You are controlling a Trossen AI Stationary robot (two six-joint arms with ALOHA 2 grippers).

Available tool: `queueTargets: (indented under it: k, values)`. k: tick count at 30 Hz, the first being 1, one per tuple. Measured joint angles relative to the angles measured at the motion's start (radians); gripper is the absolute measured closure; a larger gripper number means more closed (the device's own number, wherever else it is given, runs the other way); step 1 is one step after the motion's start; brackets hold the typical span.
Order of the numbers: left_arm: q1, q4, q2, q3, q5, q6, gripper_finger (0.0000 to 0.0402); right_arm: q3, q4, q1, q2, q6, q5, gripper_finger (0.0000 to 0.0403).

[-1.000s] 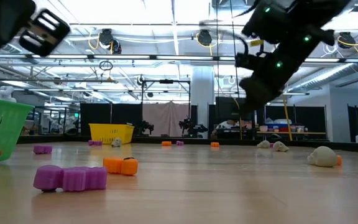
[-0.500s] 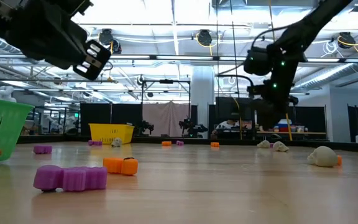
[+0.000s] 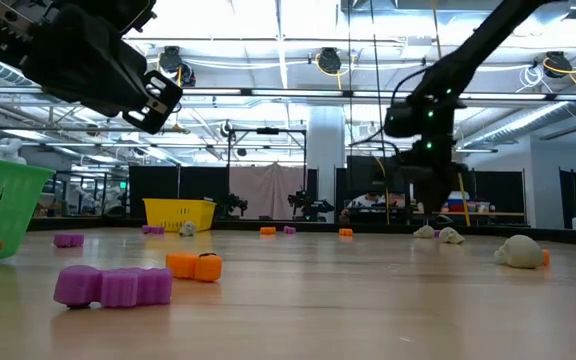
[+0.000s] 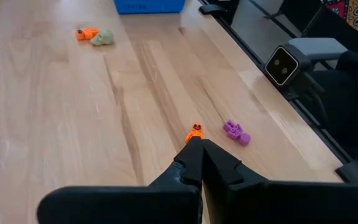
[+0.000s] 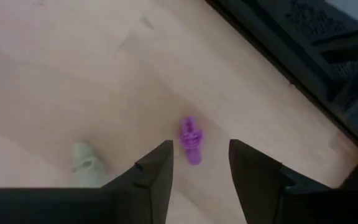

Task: Sort Halloween decoration
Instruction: Put the purple skeleton toy into the blue bin

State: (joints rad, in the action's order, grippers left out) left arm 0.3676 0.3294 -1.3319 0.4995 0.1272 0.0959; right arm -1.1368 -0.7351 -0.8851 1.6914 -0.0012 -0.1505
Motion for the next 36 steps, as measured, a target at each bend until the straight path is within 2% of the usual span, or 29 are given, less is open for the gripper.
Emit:
queueTargets:
  k: [4, 8, 14, 18, 23, 25, 28, 32, 36]
  values:
    - [0.000, -0.002, 0.000, 0.000, 0.000, 0.000, 0.0398, -0.081, -0.054, -0.030, 0.105, -0.041, 0.068, 0.0259]
    - [0.000, -0.004, 0.000, 0.000, 0.000, 0.000, 0.0398, -0.125, -0.080, -0.051, 0.185, -0.039, 0.082, 0.0259]
    - [0.000, -0.005, 0.000, 0.000, 0.000, -0.007, 0.0398, -0.137, -0.123, -0.059, 0.234, -0.049, 0.101, 0.0273]
    - [0.000, -0.005, 0.000, 0.000, 0.000, -0.007, 0.0398, -0.138, -0.132, -0.061, 0.234, -0.055, 0.102, 0.0304]
    - [0.000, 0.008, 0.000, 0.000, -0.005, -0.005, 0.0399, -0.137, -0.146, -0.057, 0.233, -0.088, 0.102, 0.0372]
    - [0.000, 0.068, -0.008, -0.010, -0.016, -0.001, 0.0399, -0.136, -0.159, -0.048, 0.225, -0.097, 0.100, 0.0391]
    - [-0.014, 0.154, -0.019, -0.041, -0.020, 0.003, 0.0399, -0.129, -0.219, -0.027, 0.187, -0.108, 0.100, 0.0390]
    - [-0.044, 0.274, -0.019, -0.090, -0.057, 0.021, 0.0399, -0.133, -0.295, 0.018, 0.076, -0.070, 0.100, 0.0388]
    - [-0.074, 0.345, -0.019, -0.119, -0.078, 0.027, 0.0399, -0.132, -0.395, 0.126, -0.057, 0.009, 0.116, 0.0394]
